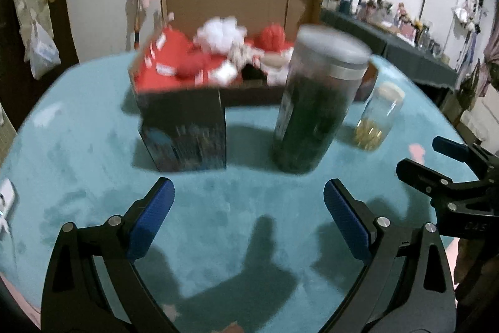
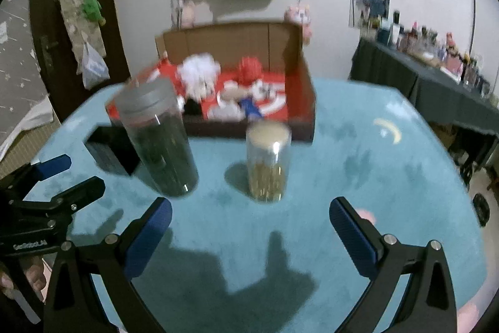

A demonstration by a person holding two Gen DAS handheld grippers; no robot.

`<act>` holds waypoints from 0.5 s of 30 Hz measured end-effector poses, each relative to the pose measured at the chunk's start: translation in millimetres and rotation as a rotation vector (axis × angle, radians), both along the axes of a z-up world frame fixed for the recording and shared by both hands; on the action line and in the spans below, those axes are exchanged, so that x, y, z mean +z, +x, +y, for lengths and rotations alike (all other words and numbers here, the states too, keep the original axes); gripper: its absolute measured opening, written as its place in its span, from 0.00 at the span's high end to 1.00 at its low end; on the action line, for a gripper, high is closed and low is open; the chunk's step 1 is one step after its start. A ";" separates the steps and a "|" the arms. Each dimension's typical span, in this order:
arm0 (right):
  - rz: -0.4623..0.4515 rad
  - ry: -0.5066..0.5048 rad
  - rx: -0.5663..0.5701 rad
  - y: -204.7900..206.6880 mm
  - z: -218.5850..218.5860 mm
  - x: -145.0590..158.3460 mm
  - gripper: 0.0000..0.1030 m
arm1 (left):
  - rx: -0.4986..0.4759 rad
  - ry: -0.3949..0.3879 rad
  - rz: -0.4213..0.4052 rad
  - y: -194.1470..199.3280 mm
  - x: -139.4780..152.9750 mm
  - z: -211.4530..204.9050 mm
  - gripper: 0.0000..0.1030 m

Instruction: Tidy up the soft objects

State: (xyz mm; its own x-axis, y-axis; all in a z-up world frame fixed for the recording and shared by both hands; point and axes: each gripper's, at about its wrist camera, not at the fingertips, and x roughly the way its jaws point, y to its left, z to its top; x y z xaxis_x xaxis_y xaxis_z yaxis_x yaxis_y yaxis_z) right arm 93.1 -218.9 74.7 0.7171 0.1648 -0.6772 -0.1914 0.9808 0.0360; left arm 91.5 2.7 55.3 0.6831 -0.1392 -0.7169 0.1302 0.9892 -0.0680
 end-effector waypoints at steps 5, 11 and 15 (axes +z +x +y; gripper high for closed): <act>0.075 -0.019 -0.024 14.8 -1.7 -37.4 0.00 | 0.033 0.017 0.078 14.6 -29.7 -0.6 0.05; 0.144 -0.045 -0.045 27.1 -0.9 -64.5 0.00 | 0.054 0.060 0.102 18.0 -38.0 -5.5 0.04; 0.142 -0.062 -0.063 26.5 1.1 -65.2 0.00 | 0.069 0.073 0.096 14.9 -39.0 -7.1 0.03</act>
State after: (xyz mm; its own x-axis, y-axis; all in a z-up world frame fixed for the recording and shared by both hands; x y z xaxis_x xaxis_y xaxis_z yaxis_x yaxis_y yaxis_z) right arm 119.7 -217.8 9.5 0.6213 0.0775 -0.7798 -0.1266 0.9920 -0.0023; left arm 106.4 -4.5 16.3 0.6167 -0.0394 -0.7862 0.0580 0.9983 -0.0046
